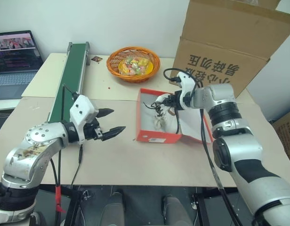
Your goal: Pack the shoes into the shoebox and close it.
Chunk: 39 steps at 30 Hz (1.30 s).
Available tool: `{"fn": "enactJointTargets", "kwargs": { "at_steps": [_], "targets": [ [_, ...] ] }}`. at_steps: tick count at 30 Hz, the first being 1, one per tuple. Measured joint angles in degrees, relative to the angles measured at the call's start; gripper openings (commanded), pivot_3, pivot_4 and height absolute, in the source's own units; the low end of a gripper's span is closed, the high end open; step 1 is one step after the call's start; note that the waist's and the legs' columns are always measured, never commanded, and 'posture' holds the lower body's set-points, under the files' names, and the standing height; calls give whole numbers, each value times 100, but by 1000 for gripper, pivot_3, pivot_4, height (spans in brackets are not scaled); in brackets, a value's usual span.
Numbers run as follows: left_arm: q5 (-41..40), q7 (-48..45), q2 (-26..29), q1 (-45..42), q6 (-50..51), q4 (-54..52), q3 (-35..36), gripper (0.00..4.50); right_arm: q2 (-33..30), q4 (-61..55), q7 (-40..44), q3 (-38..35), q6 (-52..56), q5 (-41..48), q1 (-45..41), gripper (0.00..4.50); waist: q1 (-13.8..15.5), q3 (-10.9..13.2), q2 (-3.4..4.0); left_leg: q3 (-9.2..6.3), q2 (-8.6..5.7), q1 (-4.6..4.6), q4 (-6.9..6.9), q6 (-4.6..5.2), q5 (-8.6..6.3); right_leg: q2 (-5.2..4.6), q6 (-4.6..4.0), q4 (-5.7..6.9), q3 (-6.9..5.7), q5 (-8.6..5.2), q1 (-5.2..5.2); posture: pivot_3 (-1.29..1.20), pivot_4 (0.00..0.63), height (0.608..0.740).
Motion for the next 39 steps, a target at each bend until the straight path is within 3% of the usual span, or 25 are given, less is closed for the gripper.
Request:
{"fn": "enactJointTargets", "kwargs": {
  "at_steps": [14, 20, 21, 22, 26, 39],
  "targets": [
    [39, 284, -58, -423, 39, -56, -33, 4014, 168, 891, 94, -83, -719, -250, -58, 1306, -24, 0, 0, -1, 0, 45, -1, 0, -1, 1, 31, -4, 0, 13, 48, 0, 150, 721],
    [-85, 518, -66, -537, 242, -174, 126, 4014, 253, 1032, 103, -231, -904, -323, -56, 1306, -28, -1, -1, -2, 0, 54, 0, -1, -1, 1, 0, -3, 0, -7, 59, 0, 150, 721],
    [-128, 570, -78, -546, 276, -187, 175, 4036, 270, 1063, 95, -275, -932, -323, -56, 2021, -30, -1, -1, -2, 0, 55, 0, -1, -1, 1, 0, -3, 0, -7, 60, 0, 150, 721],
    [-151, 602, -82, -547, 287, -204, 205, 4036, 282, 1085, 84, -312, -965, -320, -53, 2180, -33, -1, -1, -2, 0, 55, 0, -1, -1, 1, 1, -4, 0, -7, 60, 0, 150, 721],
    [-195, 665, -82, -546, 298, -295, 229, 4036, 381, 1193, 101, -390, -1121, -337, -18, 3552, -32, -1, -1, -2, 0, 53, -1, -1, -1, 2, 6, -2, 0, -5, 58, 0, 150, 721],
    [-206, 702, -87, -588, 382, -294, 229, 4036, 460, 821, 479, -310, -979, -344, -97, 3552, -14, 0, -1, -3, -1, 49, -1, -1, -1, 1, 6, -1, 0, -7, 54, 0, 150, 721]
  ]
}}
